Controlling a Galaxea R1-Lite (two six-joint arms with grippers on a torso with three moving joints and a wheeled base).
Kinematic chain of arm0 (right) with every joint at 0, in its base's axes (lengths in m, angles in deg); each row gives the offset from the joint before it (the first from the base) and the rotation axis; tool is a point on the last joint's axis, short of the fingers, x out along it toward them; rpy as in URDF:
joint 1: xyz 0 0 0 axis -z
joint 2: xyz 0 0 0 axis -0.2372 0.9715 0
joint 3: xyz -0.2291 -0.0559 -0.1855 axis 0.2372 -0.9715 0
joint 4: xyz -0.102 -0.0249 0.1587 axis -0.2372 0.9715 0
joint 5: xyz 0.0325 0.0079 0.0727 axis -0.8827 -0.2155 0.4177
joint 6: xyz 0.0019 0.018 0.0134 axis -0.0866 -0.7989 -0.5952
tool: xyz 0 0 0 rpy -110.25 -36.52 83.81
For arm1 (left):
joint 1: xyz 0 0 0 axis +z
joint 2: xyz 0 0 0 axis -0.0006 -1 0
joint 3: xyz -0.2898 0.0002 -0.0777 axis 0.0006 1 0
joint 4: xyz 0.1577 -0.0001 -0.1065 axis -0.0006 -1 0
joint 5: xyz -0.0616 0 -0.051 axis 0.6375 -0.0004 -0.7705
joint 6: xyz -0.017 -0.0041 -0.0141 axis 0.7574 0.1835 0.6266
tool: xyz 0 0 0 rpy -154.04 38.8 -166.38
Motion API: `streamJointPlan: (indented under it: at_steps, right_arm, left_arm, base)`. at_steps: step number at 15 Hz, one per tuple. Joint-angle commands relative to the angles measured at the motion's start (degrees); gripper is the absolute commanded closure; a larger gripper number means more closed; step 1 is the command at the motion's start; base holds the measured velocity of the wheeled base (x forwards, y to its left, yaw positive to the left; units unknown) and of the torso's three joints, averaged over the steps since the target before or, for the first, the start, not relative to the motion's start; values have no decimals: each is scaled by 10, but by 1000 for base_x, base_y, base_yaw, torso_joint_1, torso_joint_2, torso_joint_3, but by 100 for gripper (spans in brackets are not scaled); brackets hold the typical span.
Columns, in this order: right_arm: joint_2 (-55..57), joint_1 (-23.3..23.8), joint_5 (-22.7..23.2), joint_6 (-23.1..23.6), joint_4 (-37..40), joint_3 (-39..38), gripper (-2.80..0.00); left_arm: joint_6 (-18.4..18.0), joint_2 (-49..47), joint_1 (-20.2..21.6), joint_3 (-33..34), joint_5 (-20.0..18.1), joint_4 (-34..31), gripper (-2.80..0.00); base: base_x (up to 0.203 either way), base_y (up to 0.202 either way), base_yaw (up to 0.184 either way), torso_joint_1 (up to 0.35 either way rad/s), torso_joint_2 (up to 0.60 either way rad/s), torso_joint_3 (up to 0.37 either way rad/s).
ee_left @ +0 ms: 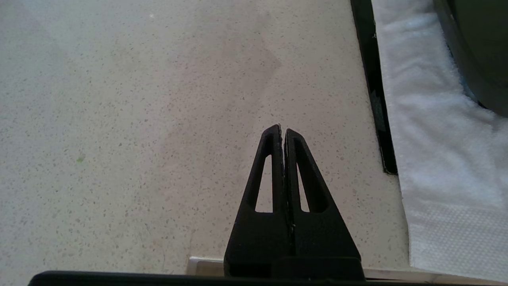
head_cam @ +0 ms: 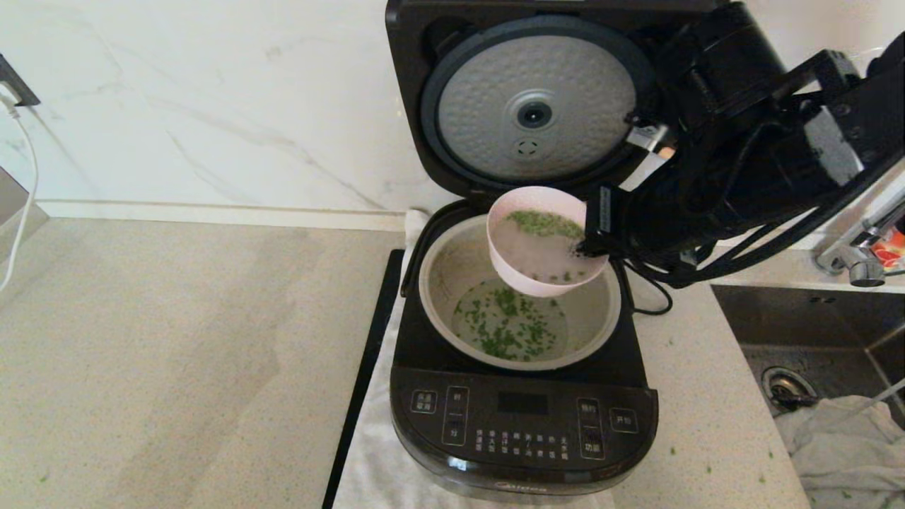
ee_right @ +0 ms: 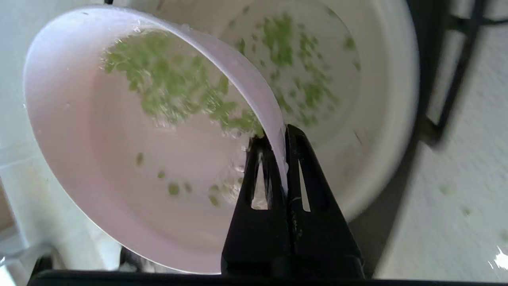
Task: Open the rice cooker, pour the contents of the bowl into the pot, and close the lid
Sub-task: Pour the water from the bowl into the rice cooker
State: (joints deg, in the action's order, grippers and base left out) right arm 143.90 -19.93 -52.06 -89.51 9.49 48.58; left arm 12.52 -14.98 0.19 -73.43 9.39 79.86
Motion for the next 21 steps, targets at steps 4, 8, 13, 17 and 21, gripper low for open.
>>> streamJointPlan:
  at_steps: [4, 8, 13, 17, 21]
  right_arm:
    - [45, -5, -23, -2, -50, 2, 0]
    - [59, -4, -47, -2, -89, 1, 0]
    - [71, -4, -121, 2, -118, 0, 0]
    - [74, -9, -173, 20, -142, -6, 0]
    - [67, -34, -255, 97, -237, -70, 0]
  left_arm:
    - [0, 1, 0, 0, 0, 0, 0]
    - [0, 1, 0, -1, 0, 0, 0]
    - [0, 1, 0, 0, 0, 0, 0]
    - [0, 1, 0, 0, 0, 0, 0]
    - [0, 1, 0, -1, 0, 0, 0]
  base:
    - [0, 0, 0, 0, 0, 0]
    - [0, 0, 0, 0, 0, 0]
    - [0, 0, 0, 0, 0, 0]
    - [0, 0, 0, 0, 0, 0]
    - [0, 0, 0, 0, 0, 0]
